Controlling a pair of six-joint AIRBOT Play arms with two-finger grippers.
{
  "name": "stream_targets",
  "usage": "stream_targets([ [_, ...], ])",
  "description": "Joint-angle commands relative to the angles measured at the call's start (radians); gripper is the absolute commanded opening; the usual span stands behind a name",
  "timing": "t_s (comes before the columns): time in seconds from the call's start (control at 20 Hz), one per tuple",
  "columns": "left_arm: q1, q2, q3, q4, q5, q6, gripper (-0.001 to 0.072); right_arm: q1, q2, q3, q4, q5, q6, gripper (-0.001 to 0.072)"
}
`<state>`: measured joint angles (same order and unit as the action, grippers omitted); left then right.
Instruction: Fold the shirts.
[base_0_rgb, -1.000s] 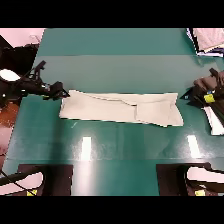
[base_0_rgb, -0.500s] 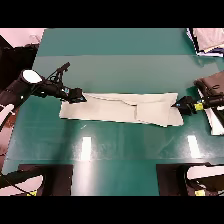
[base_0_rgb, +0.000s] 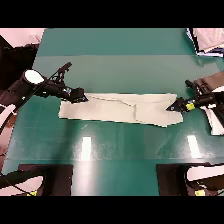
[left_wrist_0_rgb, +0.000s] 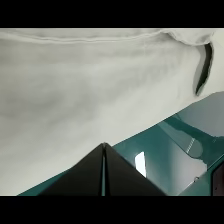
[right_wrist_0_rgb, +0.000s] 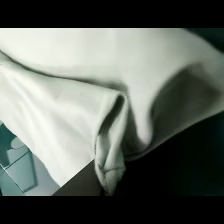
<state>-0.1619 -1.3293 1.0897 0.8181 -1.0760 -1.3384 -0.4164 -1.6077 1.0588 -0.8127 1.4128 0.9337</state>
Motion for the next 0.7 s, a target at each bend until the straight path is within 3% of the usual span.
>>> stream_targets([
  [0.0, -0.008, 0.000, 0.001, -0.013, 0.040, -0.025, 0.0020, 0.010, 0.090, 0.001, 0.011, 0.008, -0.012, 0.0018],
  [0.2, -0.117, -0.059, 0.072, -0.013, 0.128, -0.024, 0.0020, 0.069, 0.229, 0.077, 0.018, 0.021, 0.123, 0.0017],
  [0.5, -0.304, -0.378, 0.348, -0.014, 0.125, -0.025, 0.0020, 0.307, 0.283, 0.389, 0.068, 0.093, 0.329, 0.0016],
  [0.65, -0.354, -0.505, 0.438, -0.015, 0.125, -0.037, 0.0021, 0.435, 0.264, 0.523, 0.057, 0.084, 0.382, 0.0016],
])
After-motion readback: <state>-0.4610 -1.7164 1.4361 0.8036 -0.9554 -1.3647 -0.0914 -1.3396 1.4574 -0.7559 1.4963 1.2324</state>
